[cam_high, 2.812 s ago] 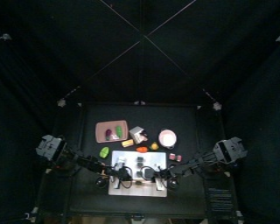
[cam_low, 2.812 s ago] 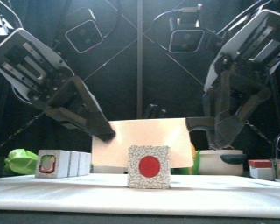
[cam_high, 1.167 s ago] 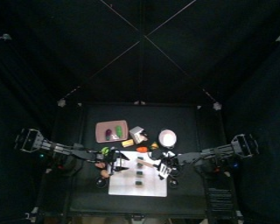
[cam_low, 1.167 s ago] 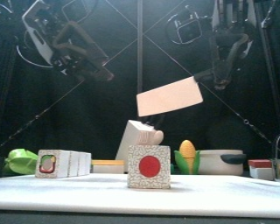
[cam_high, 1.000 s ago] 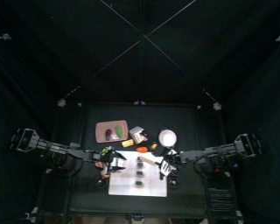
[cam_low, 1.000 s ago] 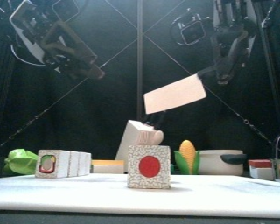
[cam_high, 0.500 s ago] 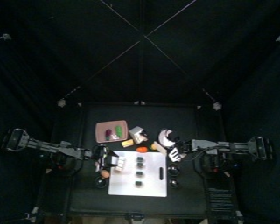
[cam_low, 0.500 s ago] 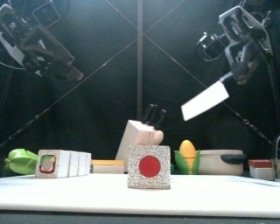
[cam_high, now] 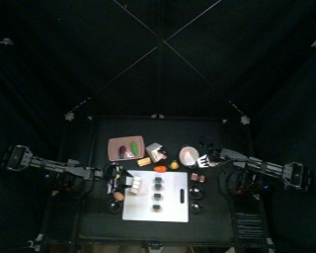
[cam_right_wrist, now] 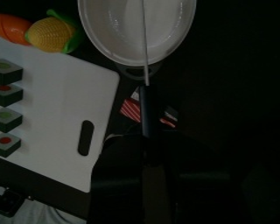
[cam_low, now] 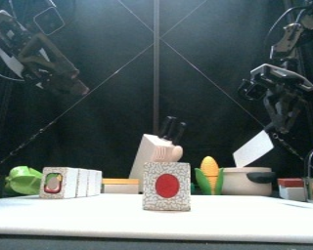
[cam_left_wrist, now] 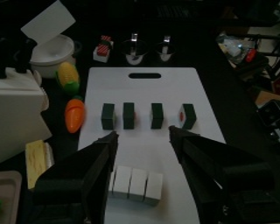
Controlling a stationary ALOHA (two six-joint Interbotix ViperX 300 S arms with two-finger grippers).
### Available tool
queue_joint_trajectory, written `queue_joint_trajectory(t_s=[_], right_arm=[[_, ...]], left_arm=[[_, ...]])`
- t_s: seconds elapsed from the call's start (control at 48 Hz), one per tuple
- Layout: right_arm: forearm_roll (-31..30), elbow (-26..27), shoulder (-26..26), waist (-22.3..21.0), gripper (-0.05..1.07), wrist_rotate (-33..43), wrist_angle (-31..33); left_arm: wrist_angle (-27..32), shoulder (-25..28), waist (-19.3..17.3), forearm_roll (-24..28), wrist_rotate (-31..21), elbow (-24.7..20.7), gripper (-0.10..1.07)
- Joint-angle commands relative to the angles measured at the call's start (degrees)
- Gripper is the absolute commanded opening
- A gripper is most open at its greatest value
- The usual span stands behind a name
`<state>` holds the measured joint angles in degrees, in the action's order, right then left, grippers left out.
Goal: Drop cleaver in pot
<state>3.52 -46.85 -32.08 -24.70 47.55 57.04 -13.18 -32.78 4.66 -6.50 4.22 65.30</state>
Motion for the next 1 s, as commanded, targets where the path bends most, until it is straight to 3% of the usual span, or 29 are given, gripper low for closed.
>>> queue_joint_trajectory(t_s=[0.0,0.5,0.771,0.979], right_arm=[[0.18,0.97,0.97,-0.7,0.31,-0.62,-2.11],[0.79,1.85,6.33,-0.53,0.32,-0.79,-3.87],[0.26,1.85,6.59,-0.44,0.33,-0.79,-5.89],[0.35,1.76,6.59,-0.35,0.43,-0.79,-6.06]], left_arm=[[-0.26,-0.09,-0.53,0.09,0.09,-0.79,0.86],[-0.26,0.0,-0.62,0.09,0.0,-0.35,0.86],[-0.26,-0.09,-0.7,0.09,0.0,-0.18,0.86],[-0.26,0.0,-0.7,0.09,0.09,-0.18,0.86]])
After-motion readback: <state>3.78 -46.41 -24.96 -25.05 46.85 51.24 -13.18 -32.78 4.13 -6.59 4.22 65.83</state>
